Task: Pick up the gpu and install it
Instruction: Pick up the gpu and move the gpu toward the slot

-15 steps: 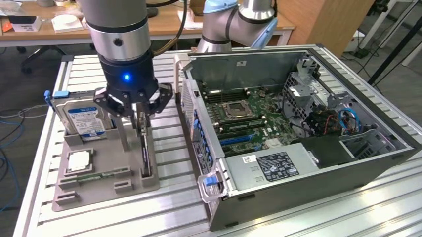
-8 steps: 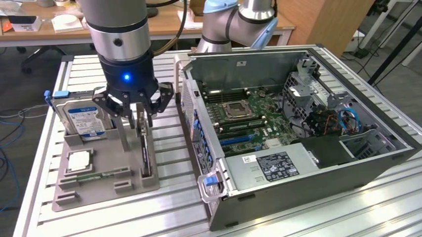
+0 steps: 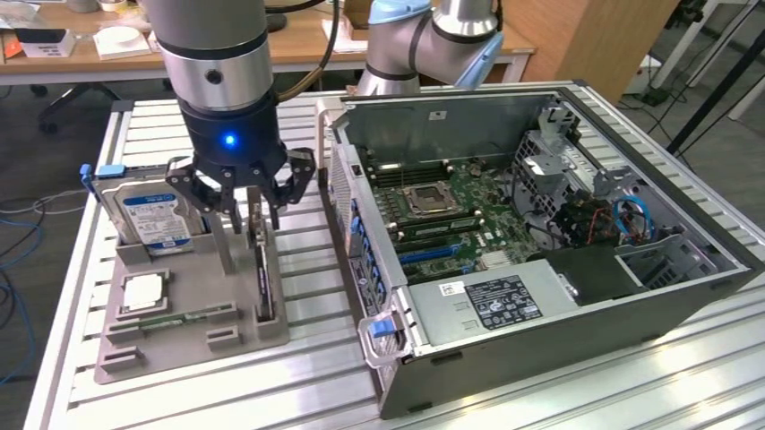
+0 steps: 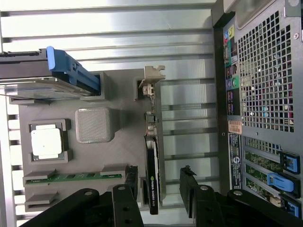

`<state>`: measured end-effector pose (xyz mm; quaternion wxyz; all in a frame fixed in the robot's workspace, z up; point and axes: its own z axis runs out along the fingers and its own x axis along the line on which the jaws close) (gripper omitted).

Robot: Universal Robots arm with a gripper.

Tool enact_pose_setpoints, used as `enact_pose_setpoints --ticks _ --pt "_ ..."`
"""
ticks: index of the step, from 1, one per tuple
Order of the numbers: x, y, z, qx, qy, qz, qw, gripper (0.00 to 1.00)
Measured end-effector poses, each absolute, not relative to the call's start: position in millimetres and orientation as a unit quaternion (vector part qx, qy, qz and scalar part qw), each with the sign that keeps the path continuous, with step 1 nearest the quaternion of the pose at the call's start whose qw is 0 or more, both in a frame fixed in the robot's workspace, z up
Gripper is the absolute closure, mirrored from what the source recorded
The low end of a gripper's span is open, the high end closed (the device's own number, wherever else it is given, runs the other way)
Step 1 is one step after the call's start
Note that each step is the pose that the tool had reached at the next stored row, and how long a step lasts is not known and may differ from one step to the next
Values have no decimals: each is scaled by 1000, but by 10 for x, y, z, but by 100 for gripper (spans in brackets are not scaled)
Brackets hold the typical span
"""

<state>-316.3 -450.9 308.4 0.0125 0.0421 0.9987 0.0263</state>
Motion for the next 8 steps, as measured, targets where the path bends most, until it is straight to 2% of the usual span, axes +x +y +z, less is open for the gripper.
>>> enact_pose_setpoints --ticks 1,8 --pt "-3163 -4510 3084 42 999 26 13 51" --pt "-3163 -4510 3002 42 999 26 13 51"
